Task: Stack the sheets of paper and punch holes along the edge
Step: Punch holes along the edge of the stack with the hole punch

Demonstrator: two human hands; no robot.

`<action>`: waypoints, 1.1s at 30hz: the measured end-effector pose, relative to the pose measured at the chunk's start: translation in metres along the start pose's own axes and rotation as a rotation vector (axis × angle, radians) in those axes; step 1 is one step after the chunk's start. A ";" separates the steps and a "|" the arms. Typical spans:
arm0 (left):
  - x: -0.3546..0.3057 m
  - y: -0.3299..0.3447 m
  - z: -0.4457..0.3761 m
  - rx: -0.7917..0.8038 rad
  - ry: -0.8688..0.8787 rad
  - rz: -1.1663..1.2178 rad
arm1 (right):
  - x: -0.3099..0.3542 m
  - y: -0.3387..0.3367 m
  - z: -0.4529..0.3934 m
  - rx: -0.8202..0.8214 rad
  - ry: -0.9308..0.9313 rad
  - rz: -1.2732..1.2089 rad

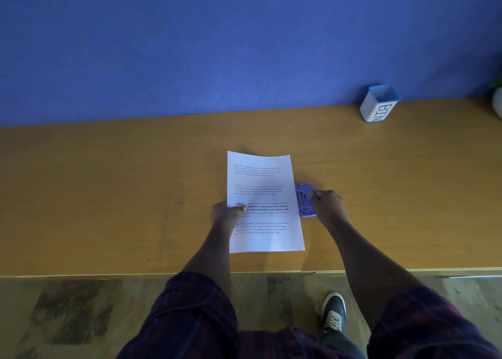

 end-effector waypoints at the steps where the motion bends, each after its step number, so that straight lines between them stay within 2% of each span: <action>1: 0.000 0.000 0.000 0.002 -0.005 0.011 | 0.000 0.000 0.000 0.000 -0.001 0.006; 25: -0.002 0.015 0.004 0.048 0.077 0.015 | -0.007 0.005 -0.005 -0.024 0.023 0.012; 33: -0.003 0.022 0.008 0.049 0.062 0.020 | -0.008 0.010 -0.004 -0.103 0.012 -0.025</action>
Point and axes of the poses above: each hand's wrist, its own z-axis away from the middle knuckle, its own y-axis out of the palm, x = y × z, the point moved 1 cm from there along -z, towards the middle knuckle, and after that the axes turned 2 degrees about -z, right-handed, at the moved point
